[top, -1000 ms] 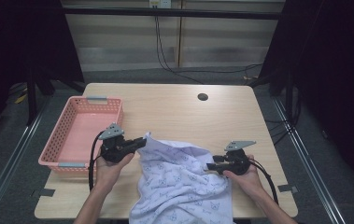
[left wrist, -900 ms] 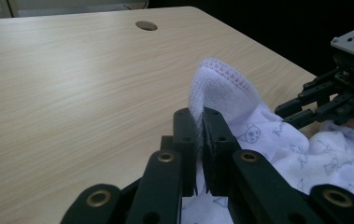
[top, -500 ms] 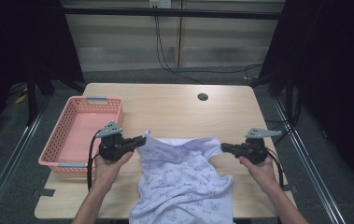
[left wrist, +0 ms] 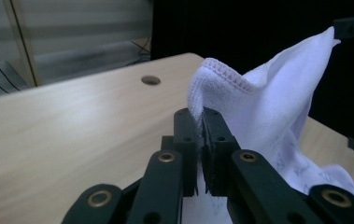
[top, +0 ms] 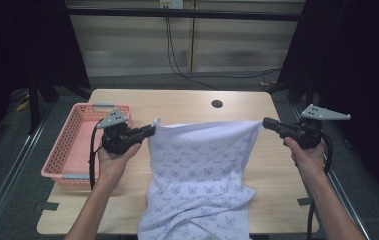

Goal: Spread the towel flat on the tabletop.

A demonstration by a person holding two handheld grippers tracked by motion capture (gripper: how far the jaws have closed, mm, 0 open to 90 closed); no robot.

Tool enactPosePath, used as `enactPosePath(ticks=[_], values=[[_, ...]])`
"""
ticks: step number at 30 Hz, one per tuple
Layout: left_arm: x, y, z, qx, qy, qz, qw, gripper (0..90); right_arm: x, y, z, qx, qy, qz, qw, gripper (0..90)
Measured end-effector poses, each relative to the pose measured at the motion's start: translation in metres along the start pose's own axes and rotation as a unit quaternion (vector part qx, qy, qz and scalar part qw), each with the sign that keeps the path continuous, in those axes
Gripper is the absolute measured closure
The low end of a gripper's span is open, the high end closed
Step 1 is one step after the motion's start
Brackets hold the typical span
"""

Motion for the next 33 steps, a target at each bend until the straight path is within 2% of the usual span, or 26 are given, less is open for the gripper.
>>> enactPosePath(ticks=[2, 4, 8, 9, 12, 15, 16, 17, 18, 19, 20, 21, 22, 23, 25, 28, 30, 33], values=[[-0.009, 0.003, -0.001, -0.003, -0.005, 0.004, 1.0, 85.9, -0.011, -0.001, 0.001, 0.003, -0.008, -0.004, 1.0, 88.6], [-0.019, 0.009, -0.001, -0.007, -0.011, -0.001, 0.9999, 85.9, -0.022, -0.004, 0.004, 0.005, -0.014, -0.008, 0.9999, 88.6], [-0.032, 0.02, 0.007, -0.026, -0.009, -0.002, 0.9996, 85.9, -0.041, -0.013, 0.014, 0.015, -0.019, -0.01, 0.9997, 88.7], [-0.035, 0.024, 0.01, -0.03, -0.011, -0.001, 0.9995, 85.9, -0.046, -0.015, 0.018, 0.019, -0.018, -0.012, 0.9996, 88.7], [-0.042, 0.038, 0.019, -0.036, -0.014, -0.02, 0.9991, 85.9, -0.057, -0.024, 0.032, 0.026, -0.017, -0.011, 0.9995, 88.7], [-0.047, 0.051, 0.032, -0.046, -0.004, -0.017, 0.9988, 85.5, -0.063, -0.035, 0.053, 0.039, -0.007, -0.008, 0.9992, 88.6], [-0.047, 0.058, 0.04, -0.05, 0.005, -0.023, 0.9985, 84.8, -0.064, -0.038, 0.058, 0.042, -0.001, -0.006, 0.9991, 88.5], [-0.046, 0.064, 0.046, -0.057, 0.017, -0.019, 0.9981, 81.6, -0.062, -0.043, 0.069, 0.053, 0.011, -0.005, 0.9985, 87.6], [-0.044, 0.07, 0.051, -0.07, 0.026, -0.024, 0.9969, 75.3, -0.06, -0.048, 0.077, 0.067, 0.023, -0.005, 0.9974, 84.0], [-0.042, 0.075, 0.054, -0.082, 0.025, -0.036, 0.9956, 69.8, -0.056, -0.053, 0.085, 0.088, 0.032, 0.0, 0.9956, 74.5], [-0.039, 0.079, 0.055, -0.077, 0.028, -0.042, 0.9957, 65.6, -0.051, -0.058, 0.091, 0.106, 0.043, 0.013, 0.9933, 71.1], [-0.037, 0.081, 0.054, -0.08, 0.027, -0.05, 0.9952, 64.3, -0.046, -0.063, 0.094, 0.115, 0.05, 0.021, 0.9919, 70.9], [-0.036, 0.079, 0.054, -0.082, 0.024, -0.052, 0.995, 62.9, -0.04, -0.067, 0.096, 0.112, 0.049, 0.033, 0.9919, 68.4], [-0.034, 0.077, 0.054, -0.076, 0.03, -0.044, 0.9957, 62.7, -0.035, -0.069, 0.097, 0.104, 0.048, 0.048, 0.9923, 67.7], [-0.031, 0.071, 0.054, -0.08, 0.04, -0.03, 0.9956, 62.1, -0.022, -0.07, 0.095, 0.089, 0.035, 0.064, 0.9933, 67.5], [-0.022, 0.061, 0.049, -0.054, 0.045, -0.027, 0.9972, 63.5, -0.004, -0.058, 0.089, 0.065, 0.046, 0.057, 0.9952, 64.5], [-0.015, 0.052, 0.046, -0.041, 0.049, -0.018, 0.9978, 64.2, 0.007, -0.045, 0.084, 0.052, 0.057, 0.038, 0.9963, 63.5], [0.0, 0.034, 0.039, -0.016, 0.052, -0.013, 0.9984, 65.7, 0.022, -0.026, 0.073, 0.028, 0.07, 0.027, 0.9967, 61.7]])
Point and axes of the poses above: each handheld gripper's, and its own axes: z roughly forward along the jaws, x roughly out of its underside, y roughly to its left, the point moved 2 cm from there along z, roughly forward along the jaws, and after that the axes turned 3 degrees about y, right-handed, at the moved point
